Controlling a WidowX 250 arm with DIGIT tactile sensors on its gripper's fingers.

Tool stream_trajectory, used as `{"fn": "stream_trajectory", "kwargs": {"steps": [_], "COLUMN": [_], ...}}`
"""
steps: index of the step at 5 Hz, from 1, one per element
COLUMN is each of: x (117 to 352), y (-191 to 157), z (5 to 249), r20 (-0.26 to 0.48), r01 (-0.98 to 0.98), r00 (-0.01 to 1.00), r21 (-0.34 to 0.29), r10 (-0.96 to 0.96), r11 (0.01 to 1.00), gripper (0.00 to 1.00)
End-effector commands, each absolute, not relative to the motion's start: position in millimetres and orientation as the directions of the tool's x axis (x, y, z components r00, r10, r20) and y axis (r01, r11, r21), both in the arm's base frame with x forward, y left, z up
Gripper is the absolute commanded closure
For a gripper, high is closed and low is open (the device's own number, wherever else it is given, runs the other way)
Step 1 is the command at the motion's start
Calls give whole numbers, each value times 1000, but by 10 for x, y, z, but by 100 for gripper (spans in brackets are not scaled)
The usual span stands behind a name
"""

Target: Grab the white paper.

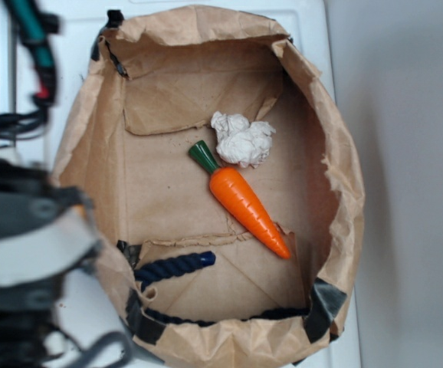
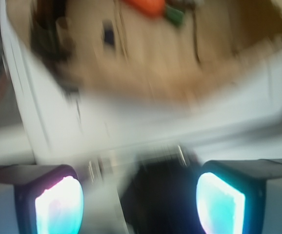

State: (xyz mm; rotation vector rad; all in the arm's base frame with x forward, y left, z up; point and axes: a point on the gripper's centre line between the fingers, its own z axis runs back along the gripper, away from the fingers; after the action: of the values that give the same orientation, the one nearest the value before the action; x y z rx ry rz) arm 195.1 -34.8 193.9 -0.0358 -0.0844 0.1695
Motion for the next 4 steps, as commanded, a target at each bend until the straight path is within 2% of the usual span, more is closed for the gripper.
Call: {"fn": "stream_trajectory", "kwargs": {"steps": [1, 2, 4], "x": [2471, 2762, 3162], "y": [-136, 124, 371], "z": [2060, 1905, 1516], "r20": [314, 364, 327], "r01": [-135, -135, -192], "r00": [938, 917, 921], "r21": [-54, -99, -87], "r10": [145, 162, 210], "r11": [989, 986, 978], "gripper": [0, 0, 0]}}
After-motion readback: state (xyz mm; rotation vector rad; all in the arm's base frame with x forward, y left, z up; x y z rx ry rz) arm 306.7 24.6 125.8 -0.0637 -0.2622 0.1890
